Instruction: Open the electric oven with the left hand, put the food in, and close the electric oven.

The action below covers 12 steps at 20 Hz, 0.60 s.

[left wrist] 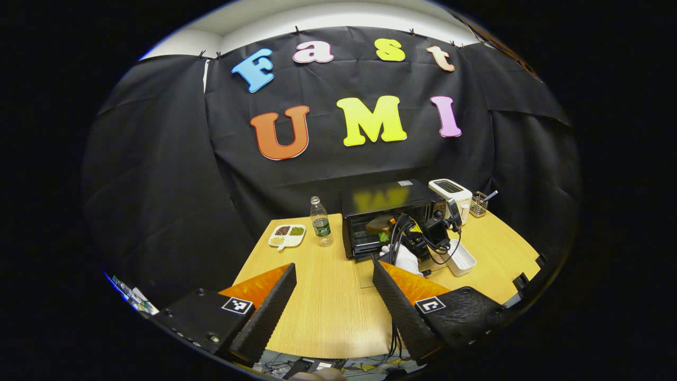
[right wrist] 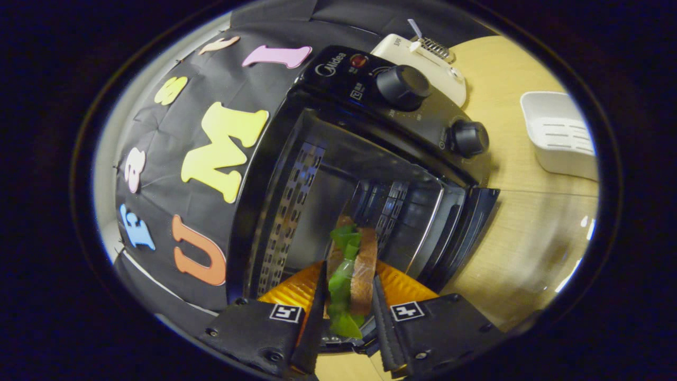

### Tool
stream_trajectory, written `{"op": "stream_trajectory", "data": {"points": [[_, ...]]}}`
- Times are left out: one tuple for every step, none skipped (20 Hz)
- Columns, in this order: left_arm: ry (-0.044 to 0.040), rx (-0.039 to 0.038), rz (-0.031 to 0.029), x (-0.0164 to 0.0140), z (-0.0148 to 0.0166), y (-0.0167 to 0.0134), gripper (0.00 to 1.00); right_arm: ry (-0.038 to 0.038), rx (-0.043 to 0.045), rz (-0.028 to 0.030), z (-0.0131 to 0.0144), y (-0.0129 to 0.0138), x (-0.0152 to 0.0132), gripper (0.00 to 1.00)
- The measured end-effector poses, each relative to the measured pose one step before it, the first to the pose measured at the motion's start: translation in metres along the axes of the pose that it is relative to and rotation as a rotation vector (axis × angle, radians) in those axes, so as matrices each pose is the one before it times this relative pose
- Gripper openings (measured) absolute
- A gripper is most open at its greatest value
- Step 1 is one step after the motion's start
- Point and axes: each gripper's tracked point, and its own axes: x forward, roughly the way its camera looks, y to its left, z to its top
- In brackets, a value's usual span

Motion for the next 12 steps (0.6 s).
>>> {"op": "stream_trajectory", "data": {"points": [[-0.01131, 0.00090, -0.00128, -0.00020, 0.00378, -0.00062, 0.96, -0.00054, -0.04905, -0.02877, 0.00167, -0.00493, -0.00190, 0.39], [-0.00455, -0.00650, -0.00083, 0.00041, 0.00137, -0.00040, 0.96, 0.00329, -0.02713, 0.00706, 0.00078, 0.00228, -0.00131, 0.51], [0.00024, -0.00910, -0.00398, 0.00108, -0.00046, -0.00190, 0.95, 0.00563, -0.00685, 0.00854, 0.00150, 0.00322, -0.00175, 0.86], [-0.00235, -0.00495, -0.00050, 0.00012, -0.00014, -0.00189, 0.96, 0.01664, -0.00800, -0.00931, 0.00161, -0.00199, -0.00395, 0.80], [-0.00390, -0.00384, -0.00071, -0.00011, 0.00179, -0.00067, 0.96, 0.00945, -0.01579, -0.00426, 0.00082, -0.00241, -0.00271, 0.99], [-0.00618, -0.00478, -0.00142, 0.00061, 0.00252, -0.00163, 0.96, 0.00314, -0.02112, -0.01881, 0.00344, -0.00525, -0.00485, 0.99], [-0.00430, -0.00585, -0.00157, -0.00052, 0.00264, -0.00173, 0.96, -0.00576, -0.03519, -0.01151, 0.00645, -0.00415, -0.00637, 1.00], [-0.00638, -0.00593, -0.00464, -0.00128, 0.00058, -0.00305, 0.96, -0.01373, -0.03848, 0.00054, 0.00763, -0.00089, -0.00734, 1.00], [-0.00795, -0.00272, -0.00039, -0.00053, 0.00322, -0.00243, 0.96, -0.00195, -0.04899, -0.00685, 0.00552, -0.00214, -0.00665, 1.00], [-0.00918, -0.00417, -0.00507, -0.00041, 0.00185, -0.00172, 0.96, 0.00800, -0.03964, 0.00004, 0.00661, -0.00418, -0.01089, 1.00], [-0.01267, 0.00035, -0.00242, -0.00142, 0.00246, -0.00239, 0.96, 0.01495, -0.02306, 0.00441, 0.00339, -0.00157, -0.01129, 1.00], [-0.00932, 0.00345, -0.00066, -0.00105, 0.00112, -0.00060, 0.96, 0.01246, -0.02356, 0.00875, 0.00300, -0.00147, -0.01194, 1.00]]}}
